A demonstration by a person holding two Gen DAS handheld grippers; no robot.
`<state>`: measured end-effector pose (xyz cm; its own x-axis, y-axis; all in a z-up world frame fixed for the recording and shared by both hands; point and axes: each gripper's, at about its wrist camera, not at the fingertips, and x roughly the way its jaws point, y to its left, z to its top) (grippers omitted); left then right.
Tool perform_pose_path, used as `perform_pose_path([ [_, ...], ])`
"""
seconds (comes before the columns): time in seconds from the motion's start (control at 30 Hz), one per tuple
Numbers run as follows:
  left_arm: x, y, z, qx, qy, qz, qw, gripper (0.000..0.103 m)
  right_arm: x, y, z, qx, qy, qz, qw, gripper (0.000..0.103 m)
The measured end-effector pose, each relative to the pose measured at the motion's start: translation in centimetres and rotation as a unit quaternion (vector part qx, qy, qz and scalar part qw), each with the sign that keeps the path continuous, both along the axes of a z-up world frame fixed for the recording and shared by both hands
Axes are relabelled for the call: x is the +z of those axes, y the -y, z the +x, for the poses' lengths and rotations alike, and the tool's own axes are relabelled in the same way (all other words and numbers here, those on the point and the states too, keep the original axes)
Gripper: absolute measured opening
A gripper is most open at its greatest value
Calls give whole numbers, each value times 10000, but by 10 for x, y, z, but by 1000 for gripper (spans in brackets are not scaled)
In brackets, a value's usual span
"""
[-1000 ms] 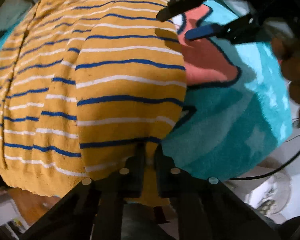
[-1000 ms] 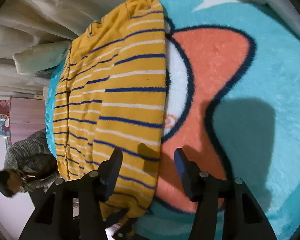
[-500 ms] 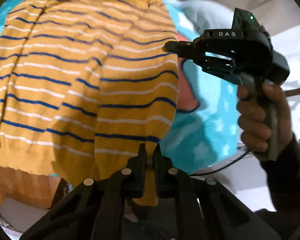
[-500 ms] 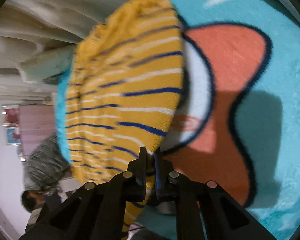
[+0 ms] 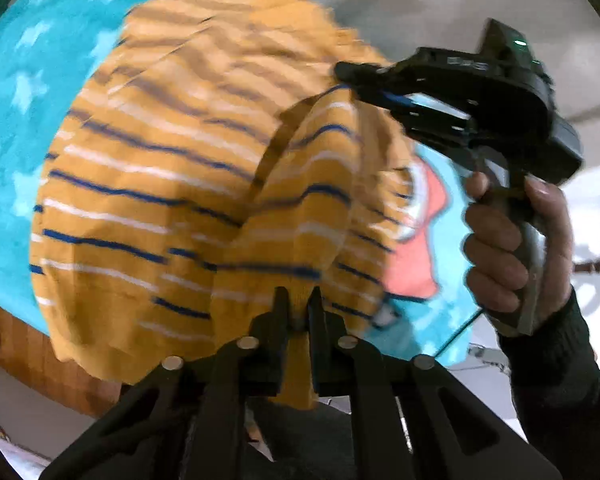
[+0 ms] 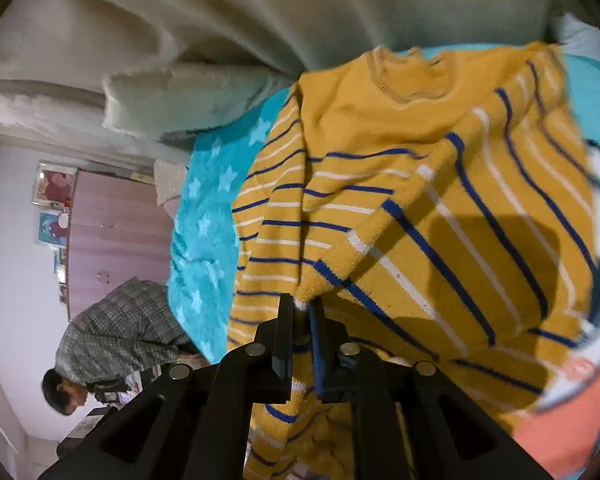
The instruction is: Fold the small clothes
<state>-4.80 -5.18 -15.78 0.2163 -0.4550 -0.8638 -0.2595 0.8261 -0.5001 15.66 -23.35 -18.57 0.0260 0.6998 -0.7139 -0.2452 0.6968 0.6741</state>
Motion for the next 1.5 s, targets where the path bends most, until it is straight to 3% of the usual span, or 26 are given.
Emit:
perform_pose_path([
  [0.07,-18,-15,1,-10,-238,151,9996,28,-16,-16,8,-34,-106,-198,9997,46],
  [0.13,-23,-29,-1,-63,-316,321,9990,40,-17,-14,15,-233,-159,-377,9989,58],
  [0.23,-11,-40,0,-130,-133,320,9993,50,7,12,18,-502,234,-651,9963,77],
  [0.27,-4,-44,0,-185,6,281,9994,54,17,23,17,-608,394,-795,9942,79],
  [0.33,15,-37,10,-381,322,412,9979,77,29,52,14,-912,523,-993,9895,80],
  [0.4,22,-9,33,-782,484,717,9932,83,25,85,12,-1313,367,-1152,9839,80],
  [0.5,-1,37,66,-1464,269,1271,9807,83,2,116,1,-1733,28,-1338,9757,80],
  [0.57,-22,60,78,-1844,105,1339,9736,83,-25,125,-5,-1978,-304,-1269,9715,77],
  [0.67,-47,87,85,-2401,-159,1920,9514,78,-54,121,-7,-2202,-682,-980,9681,70],
  [0.73,-56,89,85,-2531,-291,2284,9397,46,-64,113,-4,-2274,-670,-959,9668,66],
  [0.77,-56,82,84,-2482,-292,2363,9390,38,-68,111,-2,-2327,-649,-986,9653,63],
  [0.8,-54,74,84,-2417,-315,2283,9426,25,-71,108,2,-2354,-585,-978,9652,62],
  [0.83,-52,66,85,-2355,-403,2102,9480,9,-70,106,5,-2370,-476,-1035,9648,54],
  [0.87,-49,52,85,-2222,-522,1761,9576,7,-68,108,6,-2364,-421,-1123,9642,31],
  [0.93,-38,24,85,-1911,-591,1164,9728,6,-63,113,8,-2363,-411,-988,9658,8],
  [1.03,-21,-27,84,-1264,-617,69,9900,6,-46,124,2,-2452,-296,-816,9656,7],
  [1.13,-23,-59,86,-1017,-725,-458,9911,6,-28,136,-5,-2507,-197,-791,9646,7],
  [1.3,-56,-75,90,-1058,-808,-20,9911,10,-41,137,5,-2446,-198,-1182,9622,8],
  [1.33,-59,-77,88,-1027,-889,31,9907,13,-43,134,6,-2464,-201,-1282,9604,13],
  [1.37,-60,-75,86,-1050,-856,12,9908,16,-42,131,4,-2472,-216,-1414,9583,31],
  [1.4,-56,-76,85,-1087,-793,24,9909,28,-36,126,0,-2511,-148,-1565,9551,45],
  [1.43,-51,-79,81,-1077,-724,44,9915,41,-25,121,-10,-2585,-5,-1677,9513,72],
  [1.47,-46,-81,77,-1073,-641,2,9922,44,-17,120,-16,-2611,94,-1664,9508,81],
  [1.5,-43,-76,71,-1086,-585,-64,9923,45,-6,110,-28,-2502,234,-1484,9565,81],
])
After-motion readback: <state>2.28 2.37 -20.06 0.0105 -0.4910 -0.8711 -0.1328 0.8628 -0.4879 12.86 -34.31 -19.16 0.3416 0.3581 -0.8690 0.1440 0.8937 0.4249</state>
